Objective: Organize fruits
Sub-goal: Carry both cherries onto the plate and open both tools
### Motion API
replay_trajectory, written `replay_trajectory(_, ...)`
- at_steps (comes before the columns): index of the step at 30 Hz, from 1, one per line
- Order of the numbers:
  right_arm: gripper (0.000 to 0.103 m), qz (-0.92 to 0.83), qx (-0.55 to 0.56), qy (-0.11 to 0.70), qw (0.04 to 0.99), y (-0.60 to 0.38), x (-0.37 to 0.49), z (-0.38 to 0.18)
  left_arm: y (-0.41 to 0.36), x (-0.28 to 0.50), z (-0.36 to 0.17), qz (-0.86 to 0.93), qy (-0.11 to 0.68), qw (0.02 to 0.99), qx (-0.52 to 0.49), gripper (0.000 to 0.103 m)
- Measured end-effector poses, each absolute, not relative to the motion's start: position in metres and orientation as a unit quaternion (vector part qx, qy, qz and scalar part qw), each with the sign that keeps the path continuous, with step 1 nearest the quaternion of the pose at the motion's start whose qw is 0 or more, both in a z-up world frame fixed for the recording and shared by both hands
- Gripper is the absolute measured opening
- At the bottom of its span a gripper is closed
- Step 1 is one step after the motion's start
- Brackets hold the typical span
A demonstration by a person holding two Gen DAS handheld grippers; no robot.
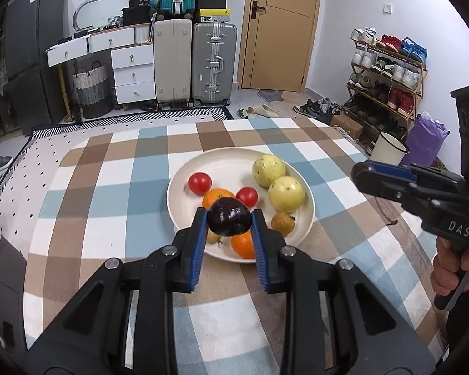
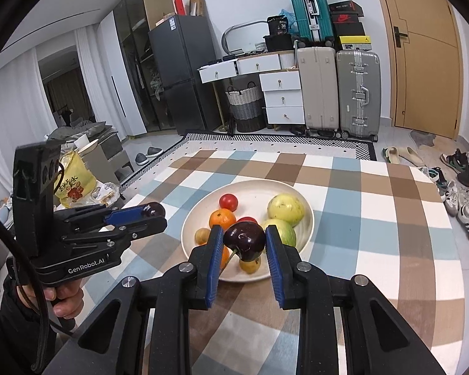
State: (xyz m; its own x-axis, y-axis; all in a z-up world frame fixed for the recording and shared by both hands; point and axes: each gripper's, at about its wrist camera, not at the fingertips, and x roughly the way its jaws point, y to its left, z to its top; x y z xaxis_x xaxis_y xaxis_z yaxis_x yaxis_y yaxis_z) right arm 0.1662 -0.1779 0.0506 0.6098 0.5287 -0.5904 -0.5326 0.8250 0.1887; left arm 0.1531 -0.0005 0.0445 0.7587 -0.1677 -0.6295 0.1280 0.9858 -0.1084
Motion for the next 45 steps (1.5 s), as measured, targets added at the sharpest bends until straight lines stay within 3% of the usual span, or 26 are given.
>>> replay_trajectory(18,0.027,0.312,-0.025,0.335,0.888,-0.147,0.216,0.043,0.004,0.207,0.039,-0.076,0.342,0.936,-0.027,0.025)
replay_trajectory(45,0.028,0.312,-0.047,0.378,0.870,-0.098,0.290,-0.011,0.026,0.277,-0.021,-0.055,0.382,0.922,-0.041,0.025)
